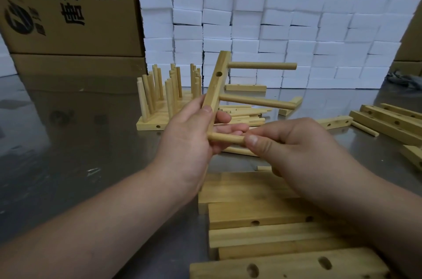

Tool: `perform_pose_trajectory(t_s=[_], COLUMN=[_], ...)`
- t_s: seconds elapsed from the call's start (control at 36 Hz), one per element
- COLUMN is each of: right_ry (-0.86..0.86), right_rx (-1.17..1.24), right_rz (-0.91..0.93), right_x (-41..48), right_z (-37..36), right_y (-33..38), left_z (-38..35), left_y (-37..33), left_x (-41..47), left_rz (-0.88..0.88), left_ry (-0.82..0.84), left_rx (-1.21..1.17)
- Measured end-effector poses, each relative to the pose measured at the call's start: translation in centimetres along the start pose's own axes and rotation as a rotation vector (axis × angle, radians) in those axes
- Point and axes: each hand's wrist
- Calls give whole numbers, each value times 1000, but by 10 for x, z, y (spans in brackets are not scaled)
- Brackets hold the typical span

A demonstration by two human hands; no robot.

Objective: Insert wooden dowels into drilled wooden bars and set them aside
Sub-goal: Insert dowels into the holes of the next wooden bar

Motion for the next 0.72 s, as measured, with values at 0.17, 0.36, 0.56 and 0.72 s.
perform_pose_trajectory(t_s=[0.17,0.36,0.56,0.72], right_ry=[-20,-85,-276,-296], right_rx=[-42,40,43,97], right_rz=[17,16,-70,-178], right_x=[3,1,6,17], right_z=[-3,1,18,29], right_y=[1,-1,-10,-30], left_z=[8,23,40,39], left_y=[1,1,-17,-22], left_x=[5,19,27,21], left_rz=[-6,107,390,704], left_ry=[47,-111,-1,279], left_rx=[172,23,-140,-66])
Point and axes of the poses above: each hand's wrist, its own x-axis towards the middle knuckle, its own z-axis out of the back of the hand, y = z × x, and after that the axes turned 2 degrees about -y, right-handed
